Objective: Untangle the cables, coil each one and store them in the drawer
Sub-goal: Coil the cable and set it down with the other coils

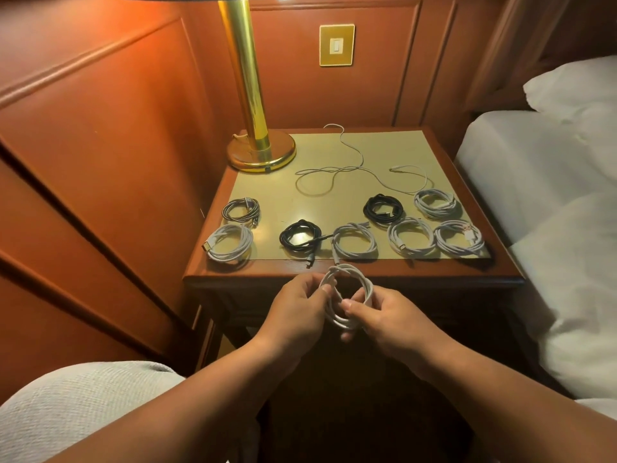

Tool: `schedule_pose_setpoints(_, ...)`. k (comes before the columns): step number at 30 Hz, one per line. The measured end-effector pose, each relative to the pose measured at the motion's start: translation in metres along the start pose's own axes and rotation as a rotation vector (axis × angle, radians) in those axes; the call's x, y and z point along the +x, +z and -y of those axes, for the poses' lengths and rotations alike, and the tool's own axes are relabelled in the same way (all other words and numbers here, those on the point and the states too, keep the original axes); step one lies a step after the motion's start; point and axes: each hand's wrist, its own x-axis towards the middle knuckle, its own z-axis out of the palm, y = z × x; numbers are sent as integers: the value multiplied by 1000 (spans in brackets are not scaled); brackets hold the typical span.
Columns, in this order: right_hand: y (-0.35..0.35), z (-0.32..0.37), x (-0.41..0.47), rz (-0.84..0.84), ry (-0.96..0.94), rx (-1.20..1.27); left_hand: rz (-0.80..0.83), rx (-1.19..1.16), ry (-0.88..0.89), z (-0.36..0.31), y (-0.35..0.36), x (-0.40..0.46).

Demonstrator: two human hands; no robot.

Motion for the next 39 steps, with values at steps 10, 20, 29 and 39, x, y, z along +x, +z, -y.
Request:
schedule_pose_setpoints(10, -1, -2, 10, -176, -72, -25, 163, -566, -142, -8, -2, -3)
schedule_pose_setpoints(20, 2, 7, 22, -161, -6, 59, 265, -850, -241, -13, -9, -1)
schedule_pose_setpoints(29, 7, 16, 24, -123, 24, 234, 217, -1104, -264, -16, -10, 1)
schedule_pose_setpoints(39, 10, 17, 18, -51, 140, 561, 261, -1132, -222, -15, -11, 5)
